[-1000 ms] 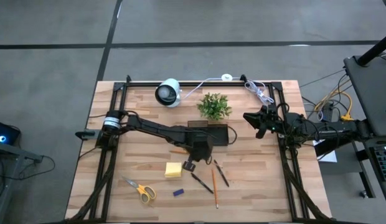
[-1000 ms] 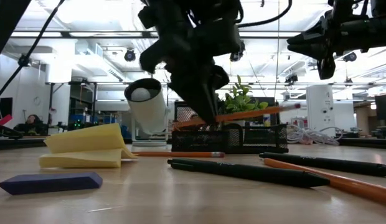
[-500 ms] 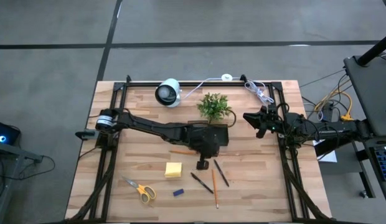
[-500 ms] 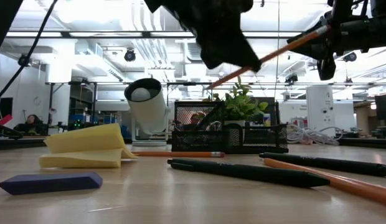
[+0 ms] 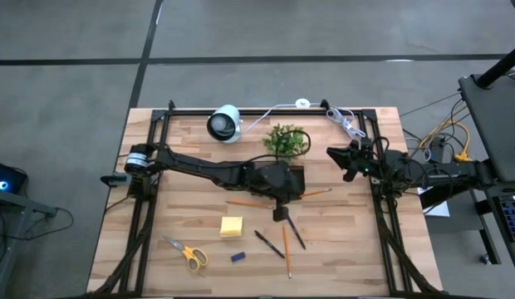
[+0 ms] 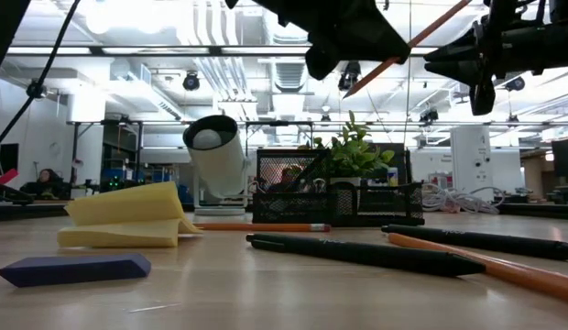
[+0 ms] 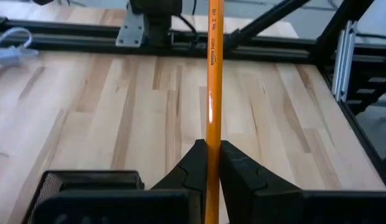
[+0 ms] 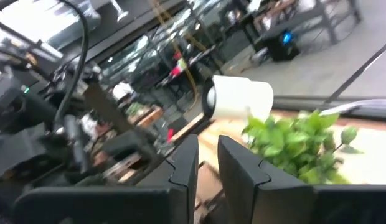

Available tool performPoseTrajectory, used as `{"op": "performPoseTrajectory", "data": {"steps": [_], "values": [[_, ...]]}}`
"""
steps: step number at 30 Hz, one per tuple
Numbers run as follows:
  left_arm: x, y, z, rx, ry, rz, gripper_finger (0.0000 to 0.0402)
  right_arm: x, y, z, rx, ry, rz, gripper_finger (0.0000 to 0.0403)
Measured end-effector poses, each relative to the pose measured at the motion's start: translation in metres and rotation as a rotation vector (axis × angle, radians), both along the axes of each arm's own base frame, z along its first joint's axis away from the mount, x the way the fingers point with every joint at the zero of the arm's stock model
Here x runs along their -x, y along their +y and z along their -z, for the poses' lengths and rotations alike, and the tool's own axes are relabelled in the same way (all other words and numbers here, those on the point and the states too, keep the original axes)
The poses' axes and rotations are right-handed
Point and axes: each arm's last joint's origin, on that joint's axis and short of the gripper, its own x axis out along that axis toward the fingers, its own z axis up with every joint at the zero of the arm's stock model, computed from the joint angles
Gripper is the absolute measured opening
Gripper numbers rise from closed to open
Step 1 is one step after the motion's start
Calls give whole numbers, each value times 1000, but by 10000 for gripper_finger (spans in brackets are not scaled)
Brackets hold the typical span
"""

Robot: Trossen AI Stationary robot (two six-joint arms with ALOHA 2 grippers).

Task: Pick and place office supplies into organizer
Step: Put the middle orange pencil into the black desk organizer

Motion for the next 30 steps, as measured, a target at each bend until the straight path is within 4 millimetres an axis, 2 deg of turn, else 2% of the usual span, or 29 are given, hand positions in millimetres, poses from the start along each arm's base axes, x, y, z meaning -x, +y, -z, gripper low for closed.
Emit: {"op": "performPoseTrajectory", "data": {"steps": [8,15,21,30], "values": [[-1,5,-1,5,-11,-33,13,1,-1,-4,25,-34,28,52],[5,10,-21,-59,-94,-75,13,1,-1,-4,24,-33,27,52],[16,26,-28,-108,-104,-188,13,1,-1,-4,22,-34,25,52],[43,53,-20,-117,-177,-287,4,1,-1,-4,9,-38,23,52]]}}
